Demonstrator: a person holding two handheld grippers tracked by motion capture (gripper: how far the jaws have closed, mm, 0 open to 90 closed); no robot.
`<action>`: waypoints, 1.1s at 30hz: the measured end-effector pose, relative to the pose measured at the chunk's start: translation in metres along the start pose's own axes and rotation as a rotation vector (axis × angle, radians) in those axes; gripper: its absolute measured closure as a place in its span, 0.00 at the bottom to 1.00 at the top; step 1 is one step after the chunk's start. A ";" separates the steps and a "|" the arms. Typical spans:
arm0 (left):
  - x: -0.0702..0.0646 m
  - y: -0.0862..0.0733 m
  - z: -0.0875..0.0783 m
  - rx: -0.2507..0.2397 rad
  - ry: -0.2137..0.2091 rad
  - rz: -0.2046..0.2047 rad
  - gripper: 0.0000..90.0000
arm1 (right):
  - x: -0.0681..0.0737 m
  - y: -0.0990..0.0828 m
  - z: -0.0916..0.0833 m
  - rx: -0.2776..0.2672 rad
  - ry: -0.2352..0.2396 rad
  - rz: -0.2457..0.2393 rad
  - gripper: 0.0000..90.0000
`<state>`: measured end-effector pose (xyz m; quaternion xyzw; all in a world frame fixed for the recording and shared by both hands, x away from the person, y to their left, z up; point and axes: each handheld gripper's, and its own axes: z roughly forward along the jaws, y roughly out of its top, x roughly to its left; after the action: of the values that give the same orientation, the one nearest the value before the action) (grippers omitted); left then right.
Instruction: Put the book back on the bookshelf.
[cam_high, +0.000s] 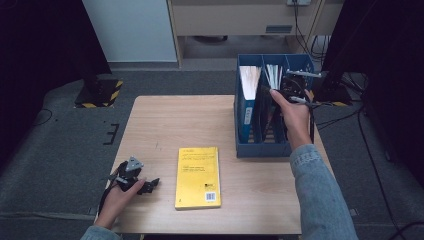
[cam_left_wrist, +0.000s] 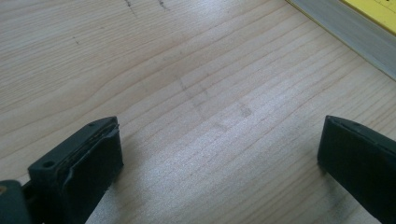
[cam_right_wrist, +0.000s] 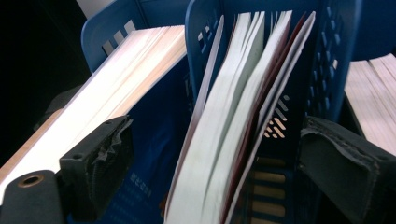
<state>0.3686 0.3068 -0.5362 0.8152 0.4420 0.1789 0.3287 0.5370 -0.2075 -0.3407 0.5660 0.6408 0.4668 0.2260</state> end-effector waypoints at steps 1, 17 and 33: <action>0.000 0.000 0.000 0.000 0.000 0.000 0.00 | -0.001 -0.001 -0.002 -0.001 0.005 0.000 0.12; 0.000 0.000 0.000 0.003 0.001 0.003 0.00 | -0.006 -0.014 -0.018 0.006 0.035 -0.012 0.16; -0.001 0.000 0.000 0.000 0.001 0.001 0.00 | -0.001 -0.015 -0.024 -0.024 0.059 -0.021 0.25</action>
<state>0.3688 0.3060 -0.5363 0.8154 0.4416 0.1794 0.3286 0.5100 -0.2154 -0.3433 0.5426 0.6475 0.4884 0.2187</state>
